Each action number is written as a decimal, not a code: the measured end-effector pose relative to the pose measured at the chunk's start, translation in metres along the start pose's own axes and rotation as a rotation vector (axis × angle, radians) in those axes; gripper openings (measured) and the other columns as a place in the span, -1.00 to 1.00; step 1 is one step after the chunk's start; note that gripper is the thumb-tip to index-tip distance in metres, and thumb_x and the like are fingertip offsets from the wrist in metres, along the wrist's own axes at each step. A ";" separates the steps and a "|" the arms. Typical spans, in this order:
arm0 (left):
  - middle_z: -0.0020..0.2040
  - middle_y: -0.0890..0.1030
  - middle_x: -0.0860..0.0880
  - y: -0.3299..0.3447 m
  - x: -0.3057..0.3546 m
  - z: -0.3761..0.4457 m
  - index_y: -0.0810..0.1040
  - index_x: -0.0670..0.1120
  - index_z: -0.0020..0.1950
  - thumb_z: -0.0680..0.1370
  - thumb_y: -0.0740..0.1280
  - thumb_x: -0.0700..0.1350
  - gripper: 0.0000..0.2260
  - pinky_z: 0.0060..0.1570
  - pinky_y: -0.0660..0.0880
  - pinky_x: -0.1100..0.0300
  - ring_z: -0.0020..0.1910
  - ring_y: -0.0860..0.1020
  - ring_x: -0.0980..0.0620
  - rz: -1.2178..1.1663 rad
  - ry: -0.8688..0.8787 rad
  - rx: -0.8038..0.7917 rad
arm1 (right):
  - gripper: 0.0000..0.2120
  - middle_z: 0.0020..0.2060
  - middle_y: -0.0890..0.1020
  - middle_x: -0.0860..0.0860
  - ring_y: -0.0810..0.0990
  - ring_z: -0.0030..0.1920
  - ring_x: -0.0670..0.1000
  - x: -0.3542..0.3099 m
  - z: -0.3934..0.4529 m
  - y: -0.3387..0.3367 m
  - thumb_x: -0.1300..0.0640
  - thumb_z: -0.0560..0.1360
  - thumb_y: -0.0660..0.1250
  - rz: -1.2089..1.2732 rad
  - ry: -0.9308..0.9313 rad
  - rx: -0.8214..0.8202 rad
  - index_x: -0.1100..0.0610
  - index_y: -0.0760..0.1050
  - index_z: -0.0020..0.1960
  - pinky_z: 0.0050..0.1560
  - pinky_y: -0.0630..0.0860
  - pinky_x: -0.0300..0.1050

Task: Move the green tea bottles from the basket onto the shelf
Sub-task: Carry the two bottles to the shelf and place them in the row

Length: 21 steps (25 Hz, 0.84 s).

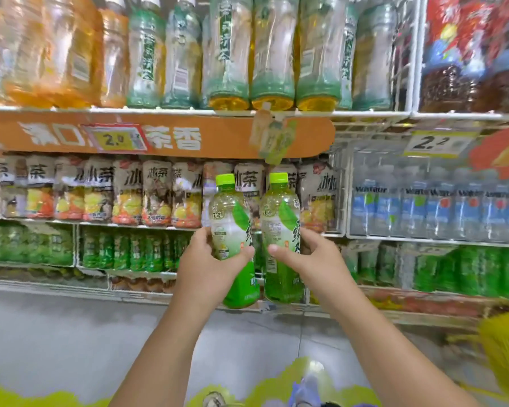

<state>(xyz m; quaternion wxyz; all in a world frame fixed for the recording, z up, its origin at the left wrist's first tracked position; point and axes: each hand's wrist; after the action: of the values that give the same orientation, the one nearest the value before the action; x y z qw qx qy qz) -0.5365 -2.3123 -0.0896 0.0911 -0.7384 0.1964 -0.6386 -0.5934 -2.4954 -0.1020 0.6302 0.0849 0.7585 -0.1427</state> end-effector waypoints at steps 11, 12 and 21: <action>-0.11 0.72 0.16 0.072 -0.166 0.056 0.53 0.06 0.15 0.37 0.61 -0.13 -0.56 -0.02 0.62 0.05 -0.12 0.69 0.20 -0.054 -0.167 -0.180 | -0.71 -0.09 0.75 -0.19 0.69 -0.01 -0.16 0.170 0.026 0.039 0.03 0.38 0.60 0.015 0.269 0.138 0.04 0.66 0.07 0.08 0.59 -0.19; -0.09 0.72 0.16 0.081 -0.179 0.061 0.53 0.06 0.16 0.38 0.61 -0.15 -0.56 0.02 0.62 0.02 -0.10 0.70 0.19 -0.066 -0.183 -0.185 | -0.68 -0.04 0.76 -0.13 0.71 0.03 -0.11 0.182 0.030 0.041 0.01 0.37 0.60 0.006 0.284 0.157 0.02 0.66 0.09 0.13 0.60 -0.09; 0.00 0.72 0.09 0.158 -0.272 0.144 0.49 0.08 0.17 0.39 0.61 -0.16 -0.55 0.14 0.60 -0.06 -0.02 0.69 0.14 -0.078 -0.193 -0.183 | -0.78 -0.11 0.77 -0.10 0.72 -0.08 -0.12 0.289 0.104 0.020 0.15 0.43 0.59 0.000 0.371 0.205 0.03 0.68 0.05 -0.01 0.62 -0.11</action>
<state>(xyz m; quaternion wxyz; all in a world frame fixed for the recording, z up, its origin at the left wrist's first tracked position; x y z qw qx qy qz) -0.4525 -2.3612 -0.4214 0.0170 -0.8087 0.2154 -0.5471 -0.5459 -2.5245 -0.4050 0.4679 0.1735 0.8430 -0.2010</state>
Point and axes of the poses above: each hand's wrist, its own z-axis towards the middle knuckle, its own y-axis out of the palm, x = y × z
